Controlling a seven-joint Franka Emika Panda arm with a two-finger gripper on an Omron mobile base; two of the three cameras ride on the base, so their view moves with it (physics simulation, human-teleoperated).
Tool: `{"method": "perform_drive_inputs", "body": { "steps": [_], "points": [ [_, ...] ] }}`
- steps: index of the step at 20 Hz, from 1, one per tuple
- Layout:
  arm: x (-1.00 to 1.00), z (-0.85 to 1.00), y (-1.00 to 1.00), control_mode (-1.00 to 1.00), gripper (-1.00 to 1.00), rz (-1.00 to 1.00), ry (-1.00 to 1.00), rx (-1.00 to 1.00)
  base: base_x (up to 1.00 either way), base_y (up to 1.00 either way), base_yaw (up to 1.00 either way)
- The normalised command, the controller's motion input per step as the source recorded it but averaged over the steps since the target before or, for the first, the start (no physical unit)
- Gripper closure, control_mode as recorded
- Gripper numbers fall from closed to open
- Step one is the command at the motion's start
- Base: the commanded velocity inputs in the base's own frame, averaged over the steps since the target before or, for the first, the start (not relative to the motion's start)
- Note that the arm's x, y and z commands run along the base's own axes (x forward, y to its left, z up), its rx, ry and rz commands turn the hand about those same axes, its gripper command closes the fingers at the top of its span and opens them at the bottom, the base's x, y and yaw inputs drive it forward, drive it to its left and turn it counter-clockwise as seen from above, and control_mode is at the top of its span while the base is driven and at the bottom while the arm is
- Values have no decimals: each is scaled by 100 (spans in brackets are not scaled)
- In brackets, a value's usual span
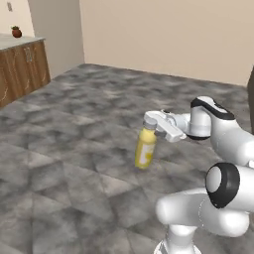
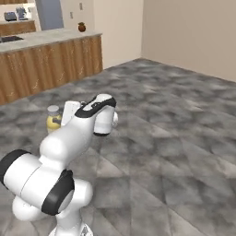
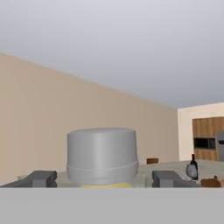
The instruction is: There is a wine glass and glass cup on the dining counter. Place the wine bottle next to the wine glass and the juice bottle next to the glass cup.
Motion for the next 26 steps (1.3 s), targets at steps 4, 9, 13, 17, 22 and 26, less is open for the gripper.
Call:
{"method": "perform_drive_inputs", "body": {
  "steps": [4,9,13,17,22,26],
  "points": [
    [0,0,0,100,100,0,0,0,46,-4,55],
    [0,0,0,100,100,0,0,0,50,-3,53],
    [0,0,0,100,100,0,0,0,61,-9,40],
    [0,0,0,100,100,0,0,0,62,-17,30],
    [0,0,0,100,100,0,0,0,58,-17,37],
    [0,0,0,100,100,0,0,0,69,-16,28]
  ]
}}
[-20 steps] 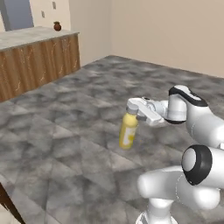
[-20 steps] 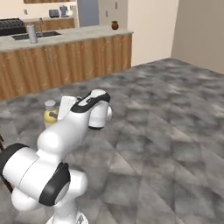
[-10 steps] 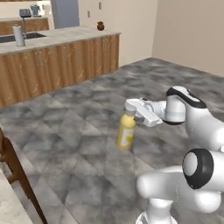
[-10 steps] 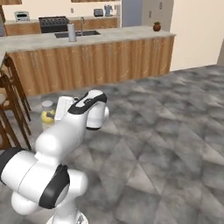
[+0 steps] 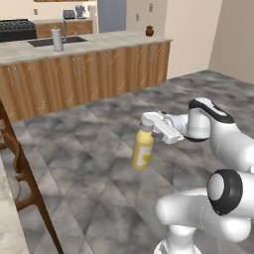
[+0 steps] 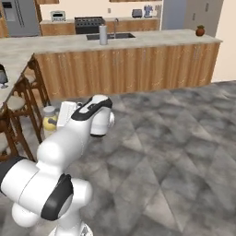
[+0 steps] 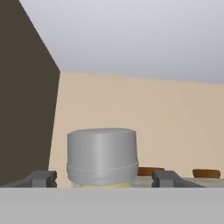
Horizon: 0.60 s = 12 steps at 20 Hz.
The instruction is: There is a wine glass and glass cup on the dining counter. Place the wine bottle next to the wine glass and the juice bottle next to the glass cup.
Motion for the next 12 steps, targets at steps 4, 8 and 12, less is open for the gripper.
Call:
{"method": "perform_drive_inputs", "body": {
  "steps": [4,8,12],
  "points": [
    [0,0,0,100,100,0,0,0,75,-17,21],
    [0,0,0,100,100,0,0,0,77,-19,10],
    [0,0,0,100,100,0,0,0,76,-29,1]
  ]
}}
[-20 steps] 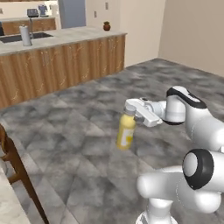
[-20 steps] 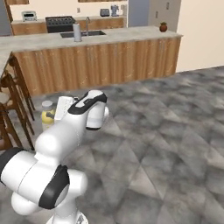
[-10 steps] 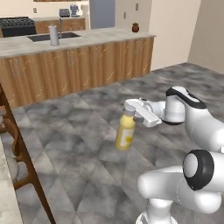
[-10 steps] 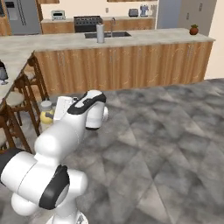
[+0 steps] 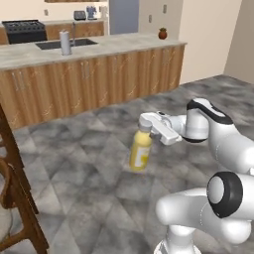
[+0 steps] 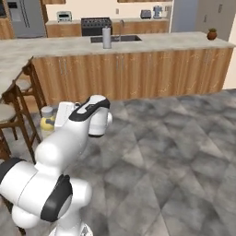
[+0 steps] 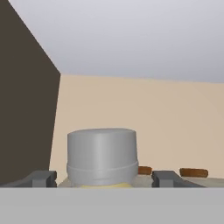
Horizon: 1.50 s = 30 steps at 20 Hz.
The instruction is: There is a wine glass and glass cup on the dining counter. Place the wine bottle next to the wine glass and the juice bottle next to the glass cup.
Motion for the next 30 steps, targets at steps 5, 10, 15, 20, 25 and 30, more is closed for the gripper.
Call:
{"method": "perform_drive_inputs", "body": {
  "steps": [5,10,15,20,25,30],
  "points": [
    [0,0,0,100,100,0,0,0,73,-30,3],
    [0,0,0,100,100,0,0,0,77,-24,7],
    [0,0,0,100,100,0,0,0,81,-19,9],
    [0,0,0,100,100,0,0,0,45,-10,40],
    [0,0,0,100,100,0,0,0,12,-3,60],
    [0,0,0,100,100,0,0,0,0,0,69]
  ]
}}
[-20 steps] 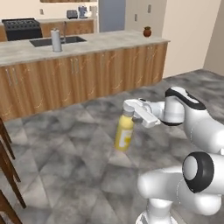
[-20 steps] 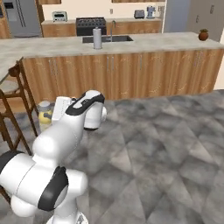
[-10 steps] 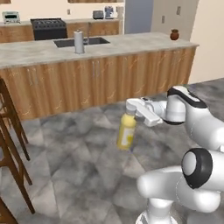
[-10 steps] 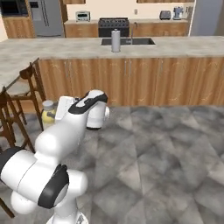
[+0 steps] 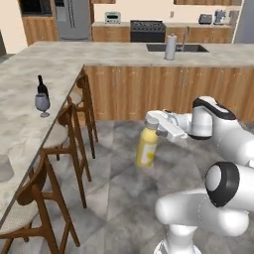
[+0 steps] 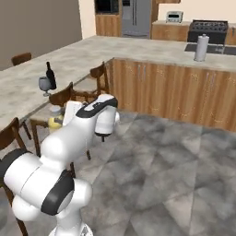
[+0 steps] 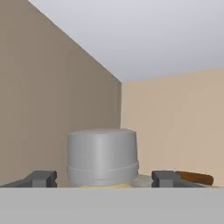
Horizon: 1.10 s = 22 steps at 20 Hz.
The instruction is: There is a wine glass and glass cup on the dining counter. Place the wine bottle next to the wine glass and the juice bottle next to the glass cup.
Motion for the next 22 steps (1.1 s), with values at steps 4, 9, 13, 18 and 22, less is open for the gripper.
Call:
{"method": "perform_drive_inputs", "body": {
  "steps": [4,9,13,18,22],
  "points": [
    [0,0,0,100,100,0,0,0,5,0,64],
    [0,0,0,100,100,0,0,0,31,-2,54],
    [0,0,0,100,100,0,0,0,15,-29,41],
    [0,0,0,100,100,0,0,0,15,-44,26],
    [0,0,0,100,100,0,0,0,22,-36,32]
  ]
}}
